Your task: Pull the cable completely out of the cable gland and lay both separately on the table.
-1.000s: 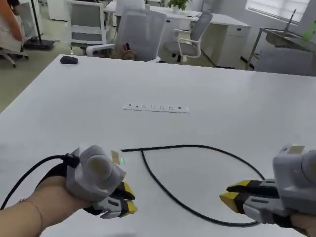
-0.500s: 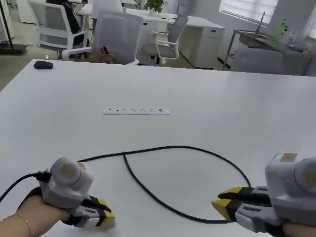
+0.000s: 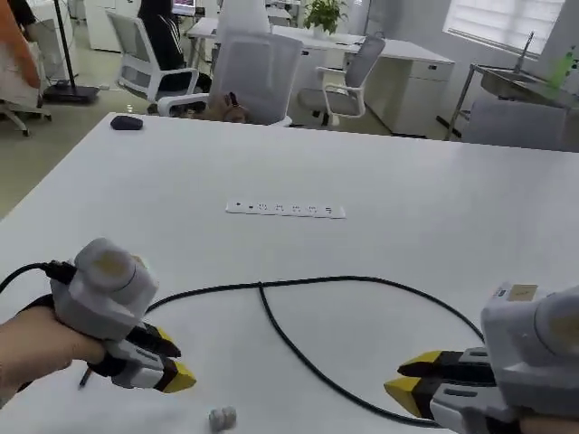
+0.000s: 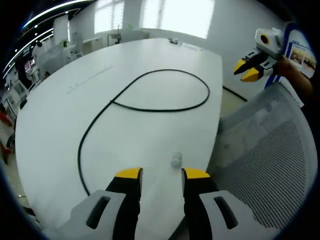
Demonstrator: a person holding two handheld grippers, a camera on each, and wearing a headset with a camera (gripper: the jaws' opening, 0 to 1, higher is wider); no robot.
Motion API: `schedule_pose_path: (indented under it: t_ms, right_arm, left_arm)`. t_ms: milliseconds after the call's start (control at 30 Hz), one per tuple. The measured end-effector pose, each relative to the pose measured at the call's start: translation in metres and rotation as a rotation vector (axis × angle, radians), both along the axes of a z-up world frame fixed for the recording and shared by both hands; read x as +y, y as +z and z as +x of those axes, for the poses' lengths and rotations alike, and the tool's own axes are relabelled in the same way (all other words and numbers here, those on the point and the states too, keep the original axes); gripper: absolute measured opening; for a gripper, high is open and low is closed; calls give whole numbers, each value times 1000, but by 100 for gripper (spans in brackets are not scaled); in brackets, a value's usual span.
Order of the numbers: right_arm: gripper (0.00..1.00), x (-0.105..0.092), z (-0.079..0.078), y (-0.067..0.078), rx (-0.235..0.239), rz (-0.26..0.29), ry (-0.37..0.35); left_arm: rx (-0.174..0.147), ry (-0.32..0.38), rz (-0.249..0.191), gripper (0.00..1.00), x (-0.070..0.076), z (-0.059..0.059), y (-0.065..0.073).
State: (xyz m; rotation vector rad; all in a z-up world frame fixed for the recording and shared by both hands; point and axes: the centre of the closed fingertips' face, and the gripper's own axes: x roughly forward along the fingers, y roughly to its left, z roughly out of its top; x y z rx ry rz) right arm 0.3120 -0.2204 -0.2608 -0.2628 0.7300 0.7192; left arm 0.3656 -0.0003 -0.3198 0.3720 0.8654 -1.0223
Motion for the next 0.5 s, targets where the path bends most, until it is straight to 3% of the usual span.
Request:
schedule_pose_path:
  t_ms: [33,100,133,167,200,300,400,500]
  right_arm:
    - [16,2,-2,-3,14,7,8]
    - [16,6,-6,-7,42,17,20]
    - [17,7,-7,-7,47,19,23]
    - [18,10,-11,-10,63,21,36]
    - [18,12,-13,-11,70,23,40]
    - [18,18,-21,-15,97,40,54]
    - [18,25,-27,-17,128,80,51]
    - [18,32,-33,-20,150,101,55]
  left_arm:
    - [-5,-2,-4,37,2,-6,7]
    - [-30,5,-87,43,1,-22,29]
    - [-12,35,-130,43,2,-31,39]
    - [-3,46,-146,43,3,-38,44]
    - [-14,62,-164,41,6,-42,49]
    - [-33,192,-190,41,17,-49,58]
    - [-54,253,-153,41,30,-54,57]
    - [-82,306,-38,43,50,-59,48]
